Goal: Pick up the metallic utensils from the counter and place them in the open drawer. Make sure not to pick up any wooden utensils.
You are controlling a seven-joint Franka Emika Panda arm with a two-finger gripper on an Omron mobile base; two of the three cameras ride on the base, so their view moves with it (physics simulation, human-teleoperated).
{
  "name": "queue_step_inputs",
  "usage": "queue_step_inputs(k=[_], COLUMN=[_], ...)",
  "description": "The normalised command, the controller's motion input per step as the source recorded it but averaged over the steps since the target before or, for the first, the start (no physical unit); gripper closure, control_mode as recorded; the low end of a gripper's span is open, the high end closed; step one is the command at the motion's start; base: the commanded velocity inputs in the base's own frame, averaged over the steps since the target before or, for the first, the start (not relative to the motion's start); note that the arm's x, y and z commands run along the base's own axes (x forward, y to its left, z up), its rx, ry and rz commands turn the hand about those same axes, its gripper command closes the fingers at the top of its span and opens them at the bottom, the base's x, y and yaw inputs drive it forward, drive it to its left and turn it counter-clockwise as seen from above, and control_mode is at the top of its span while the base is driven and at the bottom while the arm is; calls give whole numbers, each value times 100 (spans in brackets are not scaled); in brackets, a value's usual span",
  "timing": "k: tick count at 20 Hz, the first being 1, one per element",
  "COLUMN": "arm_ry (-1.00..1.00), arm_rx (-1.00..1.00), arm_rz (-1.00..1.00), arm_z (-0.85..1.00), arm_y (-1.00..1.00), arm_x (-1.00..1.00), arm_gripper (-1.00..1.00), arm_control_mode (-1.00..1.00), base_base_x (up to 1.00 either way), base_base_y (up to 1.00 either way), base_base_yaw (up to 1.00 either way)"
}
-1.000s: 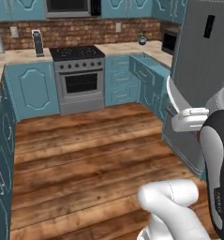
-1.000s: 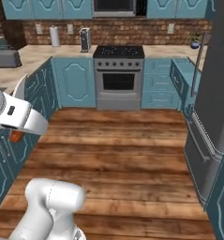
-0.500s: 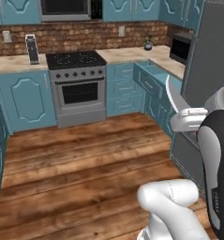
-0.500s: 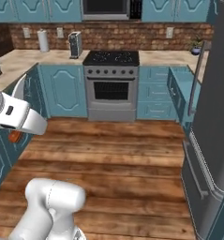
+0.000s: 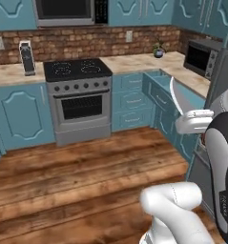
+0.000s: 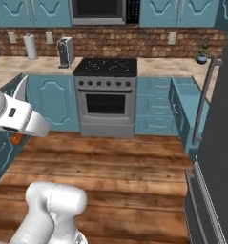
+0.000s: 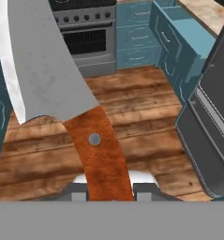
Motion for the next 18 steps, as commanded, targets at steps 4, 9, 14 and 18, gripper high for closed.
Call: queue_step_inputs(k=[4, 9, 14, 18], arm_ry=[0, 0, 0, 0], arm_rx=[0, 0, 0, 0], arm_rz=[0, 0, 0, 0], arm_z=[0, 0, 0, 0], arm_y=[0, 0, 0, 0], arm_x=[0, 0, 0, 0], arm_gripper=[100, 100, 100, 100], arm_control_mode=[100, 100, 100, 100], base_base_x=[100, 85, 86, 45], base_base_y=[0, 1, 0, -6], base_base_yaw=[-14, -27, -28, -25])
